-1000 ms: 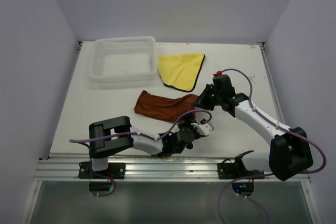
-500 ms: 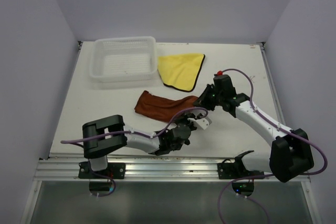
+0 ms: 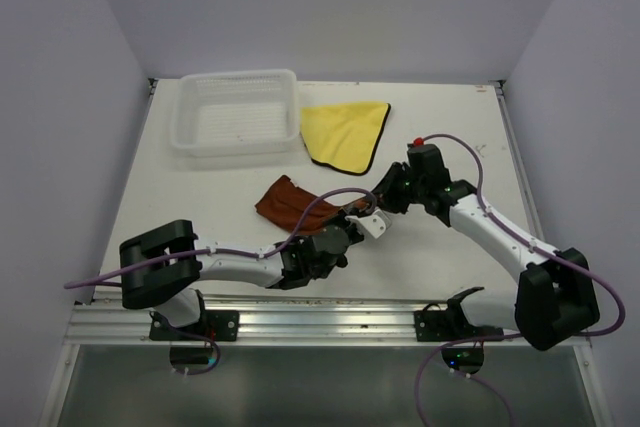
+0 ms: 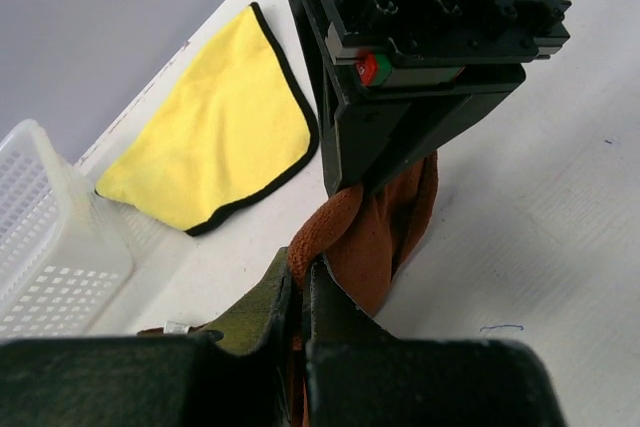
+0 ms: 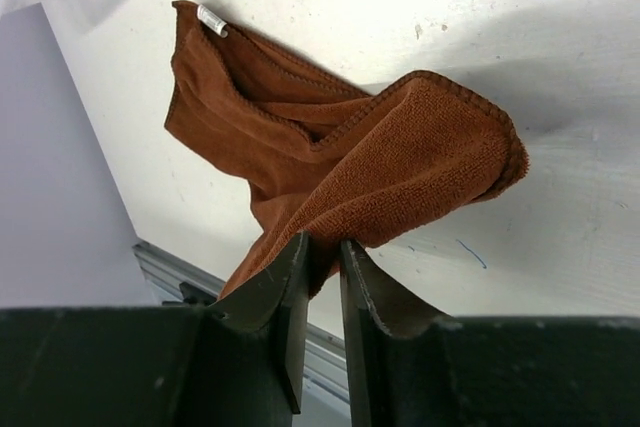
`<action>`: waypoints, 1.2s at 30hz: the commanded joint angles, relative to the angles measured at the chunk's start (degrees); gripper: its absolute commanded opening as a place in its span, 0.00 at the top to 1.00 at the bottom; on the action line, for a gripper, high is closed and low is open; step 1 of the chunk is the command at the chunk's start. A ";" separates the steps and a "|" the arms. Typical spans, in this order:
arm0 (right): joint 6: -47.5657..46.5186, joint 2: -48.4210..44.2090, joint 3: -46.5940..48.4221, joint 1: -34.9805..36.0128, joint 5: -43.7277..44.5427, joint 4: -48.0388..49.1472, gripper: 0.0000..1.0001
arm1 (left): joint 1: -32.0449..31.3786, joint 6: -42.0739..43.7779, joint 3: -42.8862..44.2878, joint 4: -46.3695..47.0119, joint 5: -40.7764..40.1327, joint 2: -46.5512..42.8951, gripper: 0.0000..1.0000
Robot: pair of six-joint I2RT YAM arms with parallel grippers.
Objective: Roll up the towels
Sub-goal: Fold the towel
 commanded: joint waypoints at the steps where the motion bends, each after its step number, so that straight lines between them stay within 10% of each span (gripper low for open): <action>1: -1.35 -3.48 -0.62 -0.68 2.47 -1.51 0.77 | 0.39 -1.42 1.45 1.14 0.13 -1.49 1.00; 12: 2.07 -8.76 -3.17 -0.86 -0.16 -3.88 0.44 | 1.27 -1.94 1.62 1.14 0.30 -1.22 1.00; 36: 8.05 -4.55 -6.78 -2.26 7.93 2.71 0.42 | 1.27 -3.70 1.98 -2.11 -0.31 -6.58 1.00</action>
